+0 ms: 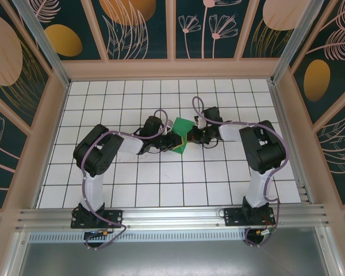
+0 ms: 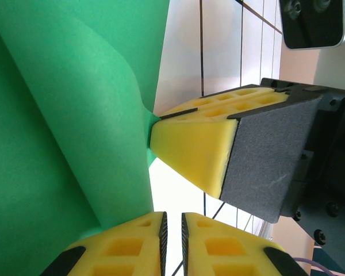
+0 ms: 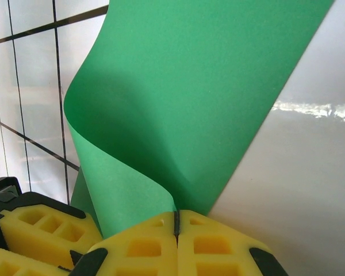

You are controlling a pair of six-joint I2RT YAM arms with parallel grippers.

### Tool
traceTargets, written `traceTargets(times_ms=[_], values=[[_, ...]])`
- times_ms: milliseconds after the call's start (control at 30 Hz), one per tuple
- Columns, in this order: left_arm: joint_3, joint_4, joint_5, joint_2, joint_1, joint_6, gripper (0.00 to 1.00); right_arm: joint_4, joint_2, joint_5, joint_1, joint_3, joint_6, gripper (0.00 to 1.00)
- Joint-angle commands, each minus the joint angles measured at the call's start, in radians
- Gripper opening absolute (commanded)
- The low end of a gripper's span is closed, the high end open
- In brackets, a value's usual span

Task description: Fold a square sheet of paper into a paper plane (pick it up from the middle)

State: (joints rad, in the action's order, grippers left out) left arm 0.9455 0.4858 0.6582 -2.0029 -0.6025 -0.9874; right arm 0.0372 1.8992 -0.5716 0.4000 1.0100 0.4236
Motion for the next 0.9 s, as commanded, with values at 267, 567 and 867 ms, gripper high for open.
traceTargets(times_ms=[267, 567, 867], values=[[0.022, -0.018, 0.024, -0.026, -0.006, 0.027, 0.18, 0.025, 0.023, 0.023, -0.007, 0.031, -0.028, 0.03], [0.022, -0.024, 0.021, -0.036, -0.007, 0.026, 0.18, 0.027, 0.032, 0.028, -0.007, 0.044, -0.034, 0.03], [0.052, -0.031, 0.021, -0.039, -0.007, 0.027, 0.18, 0.029, 0.039, 0.033, -0.007, 0.058, -0.038, 0.03]])
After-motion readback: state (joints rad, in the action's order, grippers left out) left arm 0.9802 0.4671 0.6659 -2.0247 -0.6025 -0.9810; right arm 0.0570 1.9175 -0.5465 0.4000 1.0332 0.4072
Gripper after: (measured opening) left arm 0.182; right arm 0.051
